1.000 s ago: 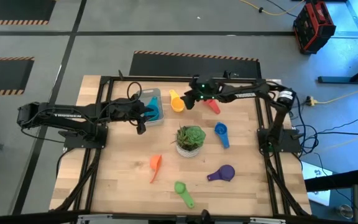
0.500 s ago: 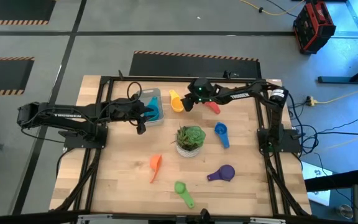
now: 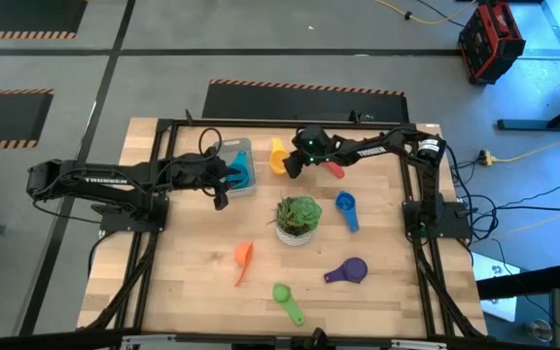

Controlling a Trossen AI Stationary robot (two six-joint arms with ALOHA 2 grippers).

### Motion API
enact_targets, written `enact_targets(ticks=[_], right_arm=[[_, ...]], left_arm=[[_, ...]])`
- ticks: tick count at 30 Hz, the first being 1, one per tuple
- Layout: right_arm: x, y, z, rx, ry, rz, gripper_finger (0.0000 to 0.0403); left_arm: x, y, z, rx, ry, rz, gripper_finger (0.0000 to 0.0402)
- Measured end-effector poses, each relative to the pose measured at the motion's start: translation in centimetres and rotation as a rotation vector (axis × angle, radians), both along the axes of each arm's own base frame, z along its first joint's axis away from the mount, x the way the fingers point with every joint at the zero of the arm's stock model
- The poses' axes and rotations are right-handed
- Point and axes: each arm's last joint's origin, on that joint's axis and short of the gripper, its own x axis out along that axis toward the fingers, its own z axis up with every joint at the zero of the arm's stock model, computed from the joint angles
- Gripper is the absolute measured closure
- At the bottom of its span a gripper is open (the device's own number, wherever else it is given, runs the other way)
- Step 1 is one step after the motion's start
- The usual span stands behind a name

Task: Nest measuring cups in basket
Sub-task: Stack the yellow measuring cup on top of the light blue measuring cup in the gray bin

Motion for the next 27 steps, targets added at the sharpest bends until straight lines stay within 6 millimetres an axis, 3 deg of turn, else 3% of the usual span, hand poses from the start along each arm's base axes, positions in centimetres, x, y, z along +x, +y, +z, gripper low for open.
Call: enact_targets(ticks=[15,27], right_arm=[[0.02,0.02,0.1,0.007,-0.008,0.004,0.0368],[0.0,0.01,0.24,0.04,-0.021,-0.031,0.0372]], left_arm=[[0.0,0.0,0.0,0.0,0.0,0.0,0.0278],[0.03,0.03,0.07,-0.044,-0.025,0.025,0.0278]])
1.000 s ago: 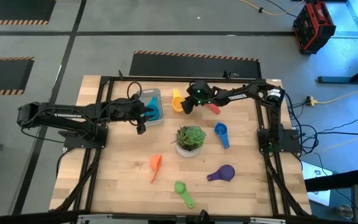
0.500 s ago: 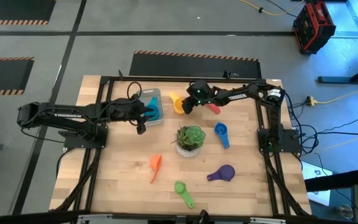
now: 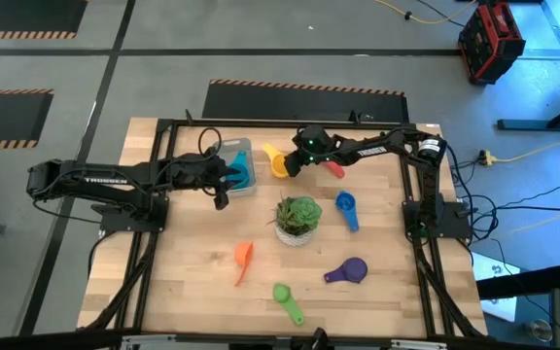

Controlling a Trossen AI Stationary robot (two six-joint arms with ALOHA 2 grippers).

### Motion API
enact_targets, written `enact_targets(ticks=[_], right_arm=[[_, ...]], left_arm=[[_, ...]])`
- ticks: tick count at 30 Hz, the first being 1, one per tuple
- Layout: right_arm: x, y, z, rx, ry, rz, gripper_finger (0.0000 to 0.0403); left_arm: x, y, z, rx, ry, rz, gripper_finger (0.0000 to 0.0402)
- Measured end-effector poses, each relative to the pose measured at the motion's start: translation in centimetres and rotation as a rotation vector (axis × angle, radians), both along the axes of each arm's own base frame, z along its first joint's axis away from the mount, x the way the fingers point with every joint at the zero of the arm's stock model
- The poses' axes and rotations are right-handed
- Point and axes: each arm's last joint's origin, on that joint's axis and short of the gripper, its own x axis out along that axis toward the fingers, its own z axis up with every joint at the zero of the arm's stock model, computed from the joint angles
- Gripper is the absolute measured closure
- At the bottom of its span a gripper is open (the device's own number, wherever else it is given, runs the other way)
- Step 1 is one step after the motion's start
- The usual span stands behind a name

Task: Nest measuring cups in basket
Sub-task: Stack the yellow measuring cup on top of the light blue measuring cup in the gray bin

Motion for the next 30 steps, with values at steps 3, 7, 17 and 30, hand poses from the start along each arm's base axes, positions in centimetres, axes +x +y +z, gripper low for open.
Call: enact_targets(ticks=[3,7,17,30], right_arm=[[0.0,0.0,0.4,-0.007,-0.007,-0.004,0.0373],[0.0,0.0,0.8,0.01,-0.032,-0.024,0.0372],[0.4,-0.2,1.3,0.033,-0.082,-0.051,0.0372],[4.4,-1.1,8.0,-0.135,-0.165,-0.01,0.0368]], left_arm=[[0.0,0.4,0.2,-0.055,-0.048,0.048,0.0278],[0.0,1.3,0.6,-0.147,-0.128,0.139,0.0278],[-0.5,3.6,1.4,-0.201,-0.265,0.283,0.0278],[-0.8,5.2,2.9,-0.226,-0.462,0.363,0.0278]])
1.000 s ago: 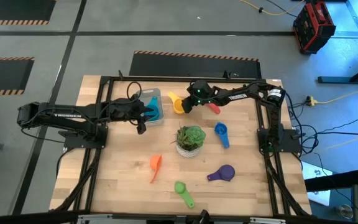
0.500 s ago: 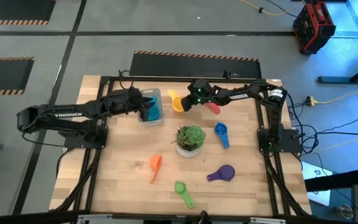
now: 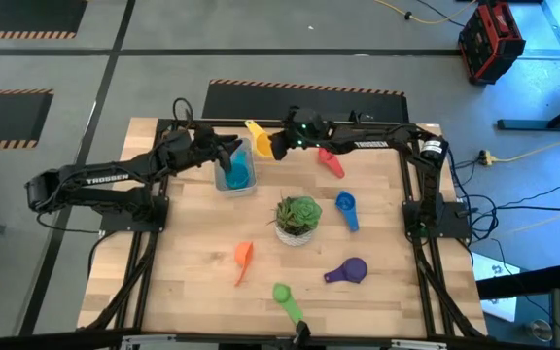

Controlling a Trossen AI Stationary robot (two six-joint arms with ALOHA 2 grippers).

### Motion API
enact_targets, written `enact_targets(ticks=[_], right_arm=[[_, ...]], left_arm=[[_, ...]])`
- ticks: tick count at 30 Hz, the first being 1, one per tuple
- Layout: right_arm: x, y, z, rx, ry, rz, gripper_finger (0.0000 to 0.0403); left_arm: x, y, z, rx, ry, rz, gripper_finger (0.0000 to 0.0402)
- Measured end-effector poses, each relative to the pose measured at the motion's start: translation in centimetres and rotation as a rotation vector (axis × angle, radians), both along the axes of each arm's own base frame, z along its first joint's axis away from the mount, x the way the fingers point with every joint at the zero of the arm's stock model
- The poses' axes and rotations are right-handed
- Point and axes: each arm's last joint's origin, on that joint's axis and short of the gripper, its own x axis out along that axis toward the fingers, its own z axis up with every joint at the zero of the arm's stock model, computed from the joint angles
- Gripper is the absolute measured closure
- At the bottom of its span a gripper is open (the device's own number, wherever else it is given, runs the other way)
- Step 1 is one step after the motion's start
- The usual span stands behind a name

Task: Nest measuring cups in basket
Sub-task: Stack the yellow measuring cup on top of the light blue measuring cup in the gray bin

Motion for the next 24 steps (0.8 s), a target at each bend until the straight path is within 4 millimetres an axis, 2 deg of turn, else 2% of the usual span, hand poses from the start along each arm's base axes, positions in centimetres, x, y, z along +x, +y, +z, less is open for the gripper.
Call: enact_targets(ticks=[12,24], right_arm=[[2.8,1.4,6.0,-0.408,0.086,-0.122,0.0369],[4.0,3.3,7.8,-0.515,0.038,-0.089,0.037]], left_arm=[[-0.6,1.0,0.1,0.003,-0.007,0.122,0.0278],[0.0,0.3,0.3,0.016,-0.036,0.077,0.0278]])
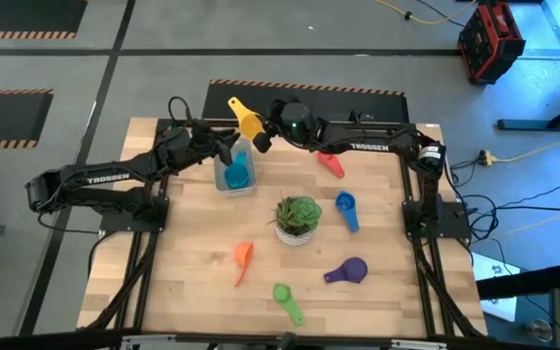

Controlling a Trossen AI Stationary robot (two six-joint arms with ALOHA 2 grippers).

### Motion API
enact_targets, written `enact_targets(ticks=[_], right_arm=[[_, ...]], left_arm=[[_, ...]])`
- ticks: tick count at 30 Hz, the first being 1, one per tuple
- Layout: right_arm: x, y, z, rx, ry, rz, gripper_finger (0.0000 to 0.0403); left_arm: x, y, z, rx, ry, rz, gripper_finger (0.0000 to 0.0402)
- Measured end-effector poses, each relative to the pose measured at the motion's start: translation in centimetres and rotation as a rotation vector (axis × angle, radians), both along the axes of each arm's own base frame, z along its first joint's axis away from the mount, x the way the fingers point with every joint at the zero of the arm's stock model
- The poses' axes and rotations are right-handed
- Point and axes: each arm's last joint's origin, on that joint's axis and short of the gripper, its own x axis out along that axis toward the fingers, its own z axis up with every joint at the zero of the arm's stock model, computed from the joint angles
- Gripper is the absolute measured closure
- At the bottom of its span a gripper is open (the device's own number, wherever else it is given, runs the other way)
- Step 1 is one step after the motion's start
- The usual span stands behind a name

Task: Nest measuring cups in basket
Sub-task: Stack the yellow measuring cup on top of the light blue measuring cup in the gray bin

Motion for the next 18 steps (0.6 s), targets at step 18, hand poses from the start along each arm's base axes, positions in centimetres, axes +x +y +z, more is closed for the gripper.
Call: enact_targets(ticks=[18], right_arm=[[1.0,2.9,0.5,-0.092,0.0,0.042,0.0369]], left_arm=[[0.7,-0.1,-0.3,0.015,0.003,0.102,0.0278]])
